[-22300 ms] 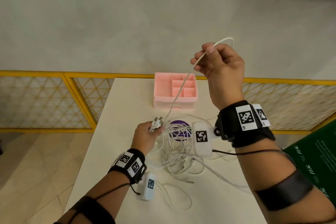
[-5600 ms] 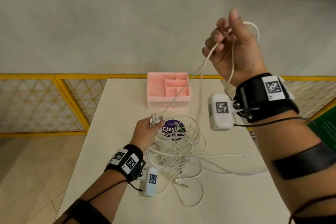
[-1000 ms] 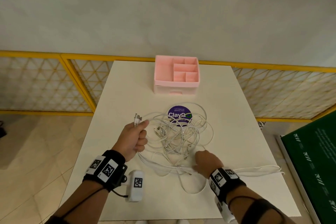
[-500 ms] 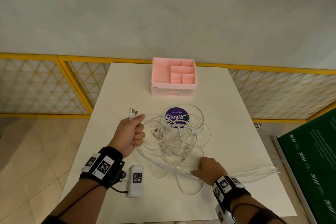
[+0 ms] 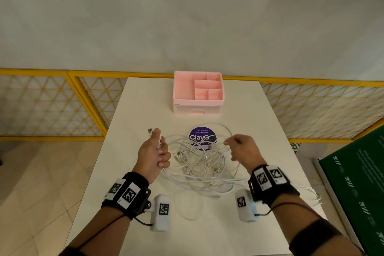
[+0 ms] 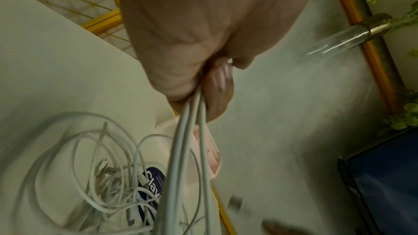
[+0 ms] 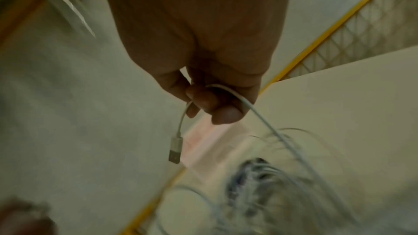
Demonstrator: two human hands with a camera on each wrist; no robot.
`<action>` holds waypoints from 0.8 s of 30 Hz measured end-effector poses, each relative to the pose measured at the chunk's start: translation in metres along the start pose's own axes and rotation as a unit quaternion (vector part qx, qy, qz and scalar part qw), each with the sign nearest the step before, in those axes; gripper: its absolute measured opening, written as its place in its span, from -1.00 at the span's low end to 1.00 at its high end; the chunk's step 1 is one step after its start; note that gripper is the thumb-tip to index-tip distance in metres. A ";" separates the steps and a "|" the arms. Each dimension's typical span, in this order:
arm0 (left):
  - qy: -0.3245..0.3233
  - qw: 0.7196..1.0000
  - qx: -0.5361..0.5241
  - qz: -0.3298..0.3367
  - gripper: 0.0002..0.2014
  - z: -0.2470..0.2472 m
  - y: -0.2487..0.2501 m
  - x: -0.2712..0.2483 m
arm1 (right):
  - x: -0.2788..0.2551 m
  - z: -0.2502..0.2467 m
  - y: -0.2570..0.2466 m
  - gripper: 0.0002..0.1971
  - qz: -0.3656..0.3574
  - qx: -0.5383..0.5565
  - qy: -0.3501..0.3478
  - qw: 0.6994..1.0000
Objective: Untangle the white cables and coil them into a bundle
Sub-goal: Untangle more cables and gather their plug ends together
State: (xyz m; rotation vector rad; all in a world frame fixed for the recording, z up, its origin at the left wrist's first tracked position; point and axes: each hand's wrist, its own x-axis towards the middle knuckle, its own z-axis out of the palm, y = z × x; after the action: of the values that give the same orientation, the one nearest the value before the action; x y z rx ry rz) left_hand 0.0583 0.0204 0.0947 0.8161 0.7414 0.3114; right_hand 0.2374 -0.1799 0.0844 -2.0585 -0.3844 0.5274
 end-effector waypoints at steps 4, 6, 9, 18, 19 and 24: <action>-0.006 1.000 0.022 0.021 -0.61 0.014 -0.009 -0.002 | -0.005 0.008 -0.071 -0.83 -0.065 0.179 -0.002 0.982; -0.011 0.999 0.032 0.033 -0.62 0.024 -0.013 -0.004 | -0.010 0.025 -0.093 -0.85 -0.103 0.195 0.002 0.975; -0.008 0.998 0.033 0.054 -0.63 0.036 -0.016 -0.008 | -0.020 0.057 -0.100 -0.87 -0.126 0.178 -0.012 0.976; 0.054 0.992 0.052 0.100 -0.77 0.035 -0.015 -0.004 | -0.050 0.104 -0.060 -0.92 -0.133 0.146 -0.134 0.971; 0.058 0.992 0.048 0.099 -0.78 0.033 -0.015 -0.002 | -0.051 0.103 -0.056 -0.94 -0.137 0.141 -0.149 0.969; 0.065 0.991 -0.054 0.100 -0.73 0.024 -0.008 0.002 | -0.046 0.085 -0.031 -0.92 -0.146 0.051 -0.161 0.975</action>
State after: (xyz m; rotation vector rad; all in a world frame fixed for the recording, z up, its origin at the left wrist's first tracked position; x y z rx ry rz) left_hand 0.0764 0.0028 0.0986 0.7739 0.7576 0.5843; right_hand 0.1525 -0.1237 0.0817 -1.7787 -0.8202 0.6847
